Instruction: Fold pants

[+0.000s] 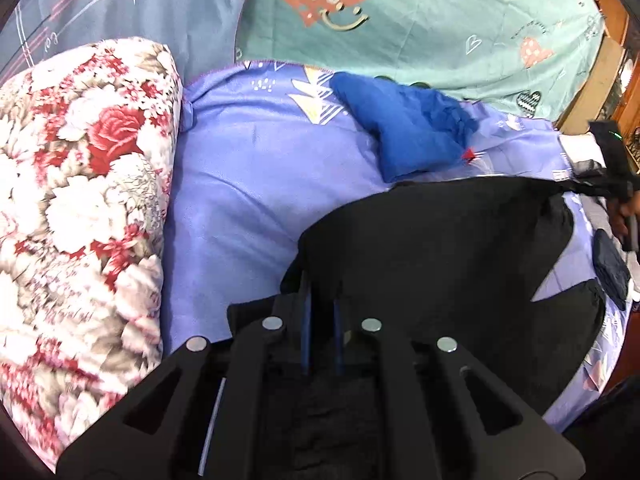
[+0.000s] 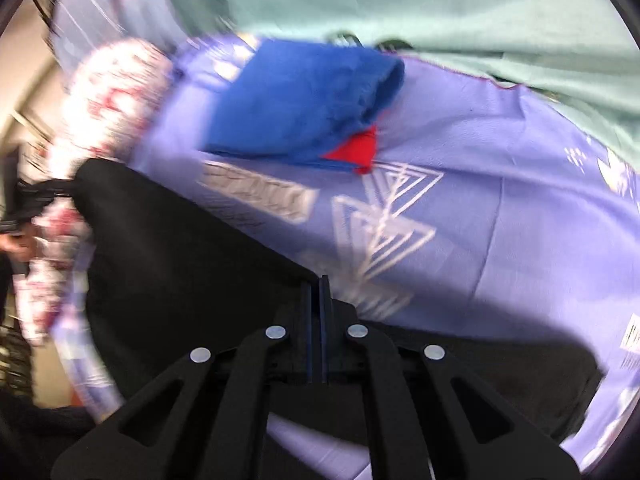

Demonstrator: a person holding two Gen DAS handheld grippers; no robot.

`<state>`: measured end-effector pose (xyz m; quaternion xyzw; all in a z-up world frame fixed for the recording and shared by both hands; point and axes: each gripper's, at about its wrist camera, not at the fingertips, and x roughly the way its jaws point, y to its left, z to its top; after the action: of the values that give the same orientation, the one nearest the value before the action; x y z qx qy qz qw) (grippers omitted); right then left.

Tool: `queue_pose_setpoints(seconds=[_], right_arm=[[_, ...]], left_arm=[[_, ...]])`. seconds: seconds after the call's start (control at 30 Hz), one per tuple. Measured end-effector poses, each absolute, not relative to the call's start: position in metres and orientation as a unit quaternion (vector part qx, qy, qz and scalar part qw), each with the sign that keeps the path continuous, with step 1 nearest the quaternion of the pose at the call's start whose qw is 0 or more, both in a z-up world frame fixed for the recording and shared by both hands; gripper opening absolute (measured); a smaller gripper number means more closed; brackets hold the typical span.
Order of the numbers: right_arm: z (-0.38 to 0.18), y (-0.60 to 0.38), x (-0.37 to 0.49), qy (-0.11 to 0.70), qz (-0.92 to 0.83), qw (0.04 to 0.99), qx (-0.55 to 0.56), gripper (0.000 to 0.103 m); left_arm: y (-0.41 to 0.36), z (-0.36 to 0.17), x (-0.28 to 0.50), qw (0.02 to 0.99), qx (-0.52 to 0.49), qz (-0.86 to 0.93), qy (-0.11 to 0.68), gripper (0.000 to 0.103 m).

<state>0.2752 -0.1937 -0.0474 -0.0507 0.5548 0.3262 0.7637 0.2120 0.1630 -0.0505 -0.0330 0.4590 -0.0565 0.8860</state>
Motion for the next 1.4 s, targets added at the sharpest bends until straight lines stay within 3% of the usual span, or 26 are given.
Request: queue_pose_setpoints(seconds=[0.17,0.33,0.43,0.47,0.5,0.53,0.57,0.63,0.77,0.97,1.1,1.3,1.33,1.37,1.4], right_arm=[[-0.039,-0.217,0.162,0.575,0.362,0.734,-0.014,0.003],[-0.105,-0.223,0.081,0.644,0.338,0.686,0.018,0.003],[-0.136,-0.224,0.047,0.666,0.317,0.673,0.043,0.003],[-0.144,-0.222,0.043,0.668,0.310,0.676,0.041,0.004],[-0.147,-0.220,0.040,0.667,0.305,0.679,0.034,0.008],[-0.152,-0.216,0.037,0.671,0.299,0.678,0.023,0.011],[-0.151,-0.212,0.035,0.674,0.296,0.677,0.012,0.014],[-0.150,-0.209,0.031,0.677,0.300,0.672,-0.005,0.050],[-0.133,-0.201,0.023,0.672,0.326,0.665,-0.014,0.052],[-0.090,-0.224,0.043,0.620,0.275,0.734,0.041,0.054],[-0.081,-0.230,0.045,0.607,0.257,0.750,0.053,0.055],[-0.077,-0.248,0.039,0.597,0.248,0.759,0.078,0.055],[-0.077,-0.249,0.038,0.598,0.246,0.759,0.078,0.055],[-0.079,-0.251,0.038,0.599,0.243,0.759,0.078,0.055],[-0.079,-0.252,0.039,0.600,0.241,0.759,0.079,0.055]], left_arm=[[0.151,-0.047,0.155,0.883,-0.043,-0.062,0.464,0.007],[0.143,-0.093,0.092,0.852,-0.073,-0.041,0.518,0.006],[0.145,-0.130,0.066,0.821,-0.102,-0.012,0.562,0.012],[0.148,-0.143,0.059,0.809,-0.115,0.003,0.576,0.016],[0.152,-0.152,0.053,0.798,-0.128,0.022,0.589,0.028],[0.155,-0.157,0.048,0.789,-0.139,0.043,0.596,0.060],[0.159,-0.157,0.042,0.789,-0.149,0.062,0.593,0.070],[0.164,-0.149,0.028,0.794,-0.172,0.078,0.577,0.074],[0.178,-0.136,0.009,0.778,-0.254,0.092,0.567,0.083],[0.184,-0.135,0.013,0.733,-0.384,0.095,0.553,0.083],[0.176,-0.151,0.035,0.703,-0.431,0.106,0.555,0.075],[0.167,-0.185,0.055,0.663,-0.448,0.130,0.586,0.047],[0.166,-0.189,0.056,0.660,-0.448,0.137,0.588,0.041],[0.166,-0.192,0.057,0.659,-0.448,0.142,0.587,0.023],[0.165,-0.192,0.057,0.663,-0.444,0.149,0.584,0.018]])
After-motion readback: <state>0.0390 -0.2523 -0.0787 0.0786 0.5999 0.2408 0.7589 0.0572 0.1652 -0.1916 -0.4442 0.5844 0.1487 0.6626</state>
